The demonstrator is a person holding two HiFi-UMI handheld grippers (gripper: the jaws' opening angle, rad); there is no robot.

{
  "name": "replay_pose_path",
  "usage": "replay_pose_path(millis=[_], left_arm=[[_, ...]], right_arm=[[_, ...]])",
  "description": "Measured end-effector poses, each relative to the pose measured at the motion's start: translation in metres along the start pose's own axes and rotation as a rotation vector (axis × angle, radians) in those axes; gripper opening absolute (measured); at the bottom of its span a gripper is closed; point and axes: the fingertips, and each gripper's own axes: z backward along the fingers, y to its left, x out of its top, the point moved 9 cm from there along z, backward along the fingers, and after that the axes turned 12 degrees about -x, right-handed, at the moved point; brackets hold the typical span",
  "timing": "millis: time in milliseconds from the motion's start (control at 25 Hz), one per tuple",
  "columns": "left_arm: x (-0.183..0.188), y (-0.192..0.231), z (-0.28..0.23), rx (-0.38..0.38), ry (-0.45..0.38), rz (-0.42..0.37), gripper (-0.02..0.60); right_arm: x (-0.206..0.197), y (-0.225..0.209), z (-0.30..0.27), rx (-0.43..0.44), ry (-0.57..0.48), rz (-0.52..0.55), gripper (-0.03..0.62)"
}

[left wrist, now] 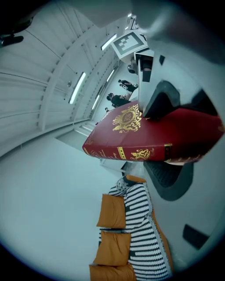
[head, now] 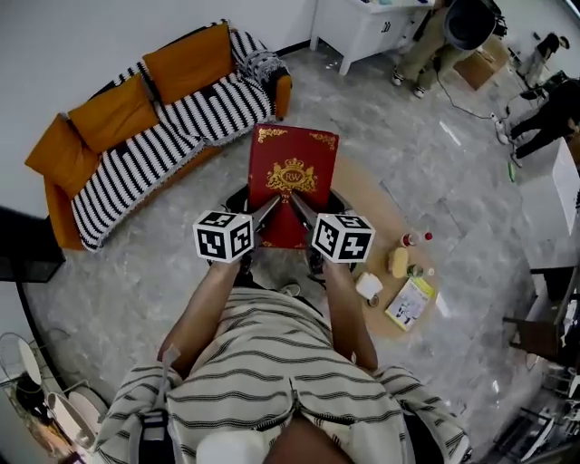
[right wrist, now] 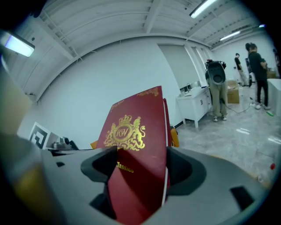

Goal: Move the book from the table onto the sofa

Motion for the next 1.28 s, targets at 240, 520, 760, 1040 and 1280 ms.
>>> replay_pose_path(millis=[240,520,760,1040,1280], left_arm=[[0.014,0.043,0.027,0.069,-0.067,0.052,0.311],[0.043,0.112,0.058,0.149,-0.126,0.104,0.311],[0.072,0.175,0.068,0.189,-0.152,0.134,0.311],[0.114,0.253,0.081,0.200,-0.162,0.154,0.311],[0.151,0.317,0.101,0.201,-0.166,0.171,0.311]], right_arm=[[0.017,0.043,-0.043,0.070,0.030,0.076,0.350],[0.041,0.104,-0.113,0.149,0.069,0.141,0.350],[0.064,0.144,-0.177,0.183,0.094,0.177,0.351],[0.094,0.196,-0.248,0.193,0.106,0.198,0.351],[0.118,0.247,-0.302,0.193,0.115,0.205,0.351]])
